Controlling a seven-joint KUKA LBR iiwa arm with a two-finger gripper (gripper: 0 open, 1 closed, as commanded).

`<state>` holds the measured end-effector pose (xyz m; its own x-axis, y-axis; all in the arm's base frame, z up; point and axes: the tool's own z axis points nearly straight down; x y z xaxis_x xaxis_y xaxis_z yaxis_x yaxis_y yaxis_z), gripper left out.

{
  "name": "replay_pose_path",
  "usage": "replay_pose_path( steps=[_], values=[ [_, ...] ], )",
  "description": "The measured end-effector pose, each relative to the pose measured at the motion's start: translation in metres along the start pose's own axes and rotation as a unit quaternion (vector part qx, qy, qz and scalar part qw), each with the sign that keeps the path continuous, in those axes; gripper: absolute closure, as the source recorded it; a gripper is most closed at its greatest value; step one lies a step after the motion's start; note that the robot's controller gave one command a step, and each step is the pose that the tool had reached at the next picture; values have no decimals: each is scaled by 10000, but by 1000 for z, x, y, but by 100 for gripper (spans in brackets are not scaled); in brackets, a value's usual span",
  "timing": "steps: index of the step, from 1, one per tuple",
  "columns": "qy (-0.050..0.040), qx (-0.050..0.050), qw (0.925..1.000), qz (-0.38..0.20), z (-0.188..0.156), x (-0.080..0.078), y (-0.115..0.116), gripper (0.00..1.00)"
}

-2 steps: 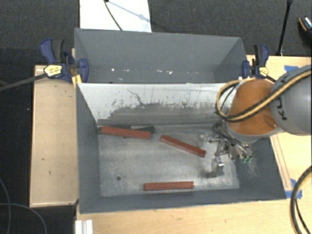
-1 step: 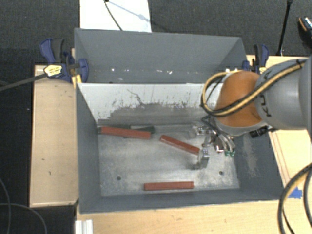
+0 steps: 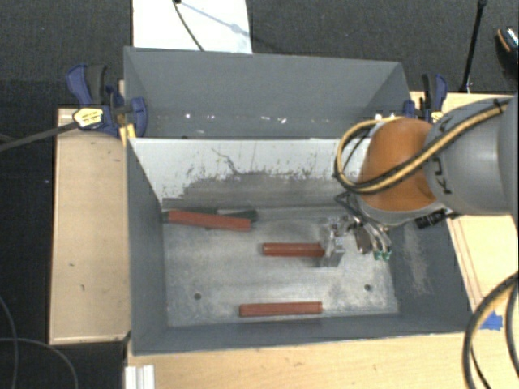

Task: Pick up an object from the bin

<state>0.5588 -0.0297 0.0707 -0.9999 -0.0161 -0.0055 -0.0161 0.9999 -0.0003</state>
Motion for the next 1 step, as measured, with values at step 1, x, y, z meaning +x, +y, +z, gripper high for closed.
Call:
replay_pose_path(
  steps=[1],
  values=[
    [-28, 2, 9999, -128, -139, -1, 8, 100]
  ],
)
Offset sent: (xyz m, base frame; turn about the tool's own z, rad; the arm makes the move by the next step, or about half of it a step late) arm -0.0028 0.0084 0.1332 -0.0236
